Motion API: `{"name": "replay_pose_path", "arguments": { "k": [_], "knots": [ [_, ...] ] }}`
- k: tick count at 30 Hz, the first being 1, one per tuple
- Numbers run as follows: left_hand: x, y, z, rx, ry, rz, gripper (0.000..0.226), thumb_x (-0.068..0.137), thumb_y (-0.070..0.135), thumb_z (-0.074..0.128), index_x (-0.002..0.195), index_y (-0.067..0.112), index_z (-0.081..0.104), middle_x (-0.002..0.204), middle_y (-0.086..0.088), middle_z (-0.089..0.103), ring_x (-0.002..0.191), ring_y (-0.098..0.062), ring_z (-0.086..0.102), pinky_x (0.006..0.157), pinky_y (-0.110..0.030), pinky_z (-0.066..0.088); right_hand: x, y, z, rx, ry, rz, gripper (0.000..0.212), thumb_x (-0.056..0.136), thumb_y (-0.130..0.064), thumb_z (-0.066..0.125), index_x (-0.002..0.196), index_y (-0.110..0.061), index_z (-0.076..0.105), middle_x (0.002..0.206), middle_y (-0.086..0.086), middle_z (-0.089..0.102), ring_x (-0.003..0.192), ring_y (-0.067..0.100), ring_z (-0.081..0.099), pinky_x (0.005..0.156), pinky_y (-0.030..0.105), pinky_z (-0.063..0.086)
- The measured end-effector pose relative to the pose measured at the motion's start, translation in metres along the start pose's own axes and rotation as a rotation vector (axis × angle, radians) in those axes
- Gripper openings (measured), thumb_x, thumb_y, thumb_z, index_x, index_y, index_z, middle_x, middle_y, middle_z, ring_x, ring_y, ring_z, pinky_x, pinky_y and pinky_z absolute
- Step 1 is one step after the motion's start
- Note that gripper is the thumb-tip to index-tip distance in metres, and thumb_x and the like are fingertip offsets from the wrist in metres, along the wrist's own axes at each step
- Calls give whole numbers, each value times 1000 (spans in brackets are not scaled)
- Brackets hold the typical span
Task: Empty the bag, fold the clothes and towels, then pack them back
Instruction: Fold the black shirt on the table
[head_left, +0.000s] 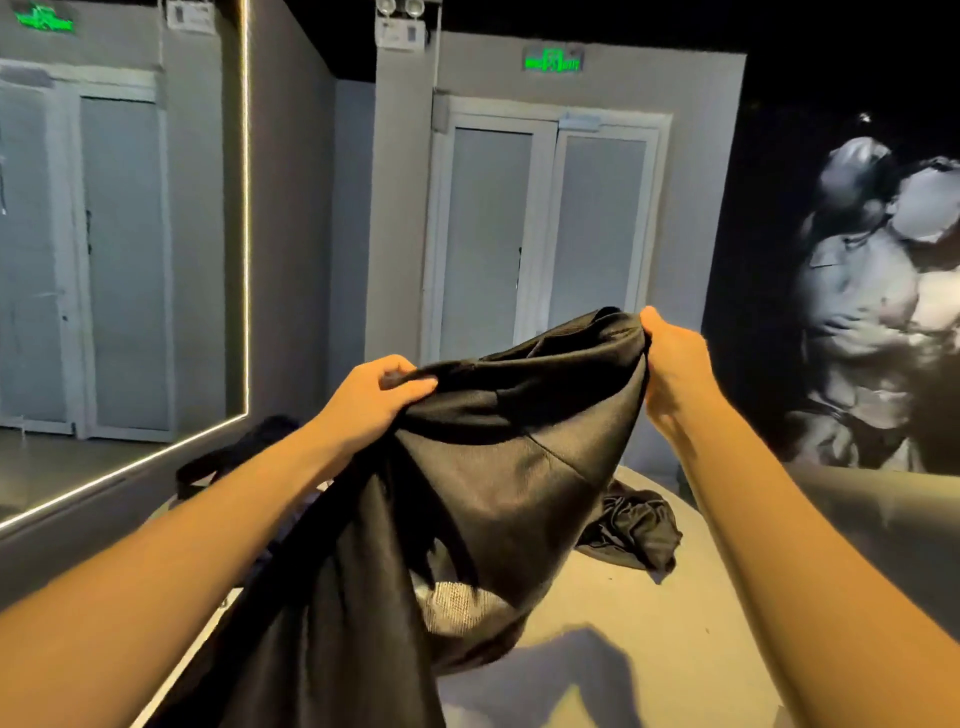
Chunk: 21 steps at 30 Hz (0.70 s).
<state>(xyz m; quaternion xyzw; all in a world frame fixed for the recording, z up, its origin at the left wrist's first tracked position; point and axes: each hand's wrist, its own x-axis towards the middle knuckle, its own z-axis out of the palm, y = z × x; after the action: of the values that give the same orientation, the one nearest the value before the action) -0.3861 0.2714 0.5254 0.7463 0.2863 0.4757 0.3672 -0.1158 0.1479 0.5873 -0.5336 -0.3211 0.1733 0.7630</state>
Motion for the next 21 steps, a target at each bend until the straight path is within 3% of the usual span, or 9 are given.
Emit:
{"name": "replay_pose_path", "arguments": {
  "k": [6, 9, 12, 14, 17, 21],
  "knots": [
    [12, -27, 39, -58, 88, -4, 18, 101, 16, 63, 86, 6, 67, 72, 3, 66, 63, -2, 58, 61, -13, 45, 4, 37, -19, -6, 117, 29, 33, 104, -31, 50, 74, -18, 47, 66, -1, 41, 59, 9, 39, 55, 26, 36],
    [25, -35, 53, 33, 179, -50, 20, 100, 20, 64, 88, 5, 68, 79, -4, 65, 71, -12, 56, 60, -17, 42, 10, 47, -19, -1, 147, 16, 32, 104, -32, 50, 75, -18, 49, 68, -1, 43, 63, 10, 40, 60, 27, 37],
    [35, -41, 68, 204, -21, -205, 11, 94, 16, 72, 92, 8, 66, 88, -5, 63, 84, -20, 58, 62, -27, 41, 12, 56, -15, -23, 133, 54, 30, 103, -34, 49, 79, -17, 53, 76, 3, 49, 70, 15, 46, 65, 32, 41],
    [29, -38, 79, 240, -148, -227, 17, 91, 16, 75, 103, 8, 66, 98, -2, 69, 92, -20, 64, 66, -29, 47, 11, 64, -12, -37, 81, 63, 28, 102, -35, 51, 81, -17, 57, 82, 5, 56, 76, 19, 52, 71, 35, 46],
    [17, -25, 96, 90, -127, 31, 18, 91, 20, 76, 108, 17, 70, 100, 0, 74, 93, -12, 70, 81, -28, 55, 7, 75, -9, -109, -32, 13, 21, 99, -30, 52, 85, -17, 61, 83, 6, 59, 77, 20, 54, 69, 35, 47],
    [3, -9, 116, 45, -162, 243, 11, 97, 20, 67, 105, 27, 71, 101, 10, 71, 94, 0, 64, 78, -9, 49, -2, 85, -10, -112, -137, 32, 24, 100, -31, 55, 81, -20, 64, 69, -3, 62, 65, 12, 58, 61, 27, 50]
  ]
}}
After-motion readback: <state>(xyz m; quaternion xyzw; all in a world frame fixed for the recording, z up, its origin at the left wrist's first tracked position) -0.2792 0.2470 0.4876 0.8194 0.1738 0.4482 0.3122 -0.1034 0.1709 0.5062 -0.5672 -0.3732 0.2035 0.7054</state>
